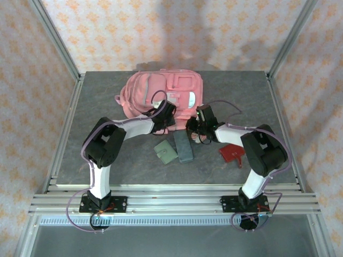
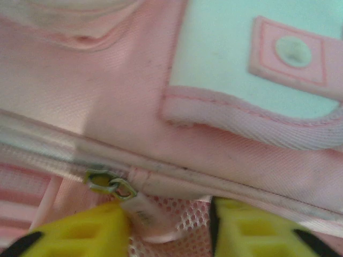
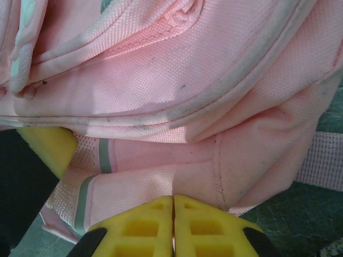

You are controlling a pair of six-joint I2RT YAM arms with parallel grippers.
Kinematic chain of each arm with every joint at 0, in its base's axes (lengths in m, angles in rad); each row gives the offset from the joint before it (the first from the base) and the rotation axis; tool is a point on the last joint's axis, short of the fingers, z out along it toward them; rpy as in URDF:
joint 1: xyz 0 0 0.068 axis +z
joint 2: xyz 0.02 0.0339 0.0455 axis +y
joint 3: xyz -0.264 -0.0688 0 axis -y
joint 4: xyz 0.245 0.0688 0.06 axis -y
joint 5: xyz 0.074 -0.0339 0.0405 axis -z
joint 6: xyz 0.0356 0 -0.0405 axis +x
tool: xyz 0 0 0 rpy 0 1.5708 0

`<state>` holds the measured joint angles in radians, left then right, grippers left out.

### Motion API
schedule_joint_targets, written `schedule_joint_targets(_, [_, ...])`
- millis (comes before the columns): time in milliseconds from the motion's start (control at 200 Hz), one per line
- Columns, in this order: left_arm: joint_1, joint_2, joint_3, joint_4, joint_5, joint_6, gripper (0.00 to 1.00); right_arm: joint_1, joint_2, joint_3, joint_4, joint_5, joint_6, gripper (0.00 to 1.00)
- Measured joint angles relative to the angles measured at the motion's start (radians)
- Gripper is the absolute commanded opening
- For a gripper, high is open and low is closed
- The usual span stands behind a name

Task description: Pack the student bag

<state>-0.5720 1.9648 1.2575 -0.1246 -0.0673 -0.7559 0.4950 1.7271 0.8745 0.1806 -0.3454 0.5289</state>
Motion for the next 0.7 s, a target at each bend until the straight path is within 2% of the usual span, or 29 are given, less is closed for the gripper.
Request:
schedule_joint_targets(85, [-0.002,0.014,0.019,-0.014,-0.01,0.014,0.11,0.0,0.0,0.0,0.001,0.0,0.0,0.08])
schedule_joint_targets(180, [-0.002,0.017,0.021,-0.026,-0.02,0.022,0.06,0.004,0.0,0.0,0.003,0.0,-0.001,0.08])
schedule_joint_targets(255, [-0.002,0.016,0.021,-0.029,-0.025,0.024,0.07,0.005,0.0,0.0,0.004,0.0,-0.001,0.08])
schedule_joint_targets(310, [-0.002,0.016,0.021,-0.029,-0.027,0.024,0.14,0.006,0.0,0.0,0.004,0.0,-0.001,0.08])
schedule_joint_targets(345, [-0.002,0.014,0.017,-0.028,-0.029,0.023,0.23,0.006,0.0,0.0,0.004,0.0,-0.001,0.08])
schedule_joint_targets(440, [0.007,-0.018,-0.014,-0.021,-0.027,0.026,0.39,0.006,0.0,-0.001,0.004,0.0,-0.001,0.08])
schedule_joint_targets(546, [0.03,-0.088,-0.063,-0.006,-0.019,0.026,0.49,0.006,0.0,-0.002,0.004,0.0,-0.001,0.08])
schedule_joint_targets(696, [0.059,-0.145,-0.08,0.038,-0.002,0.029,0.51,0.006,0.0,-0.002,0.004,0.0,-0.001,0.08])
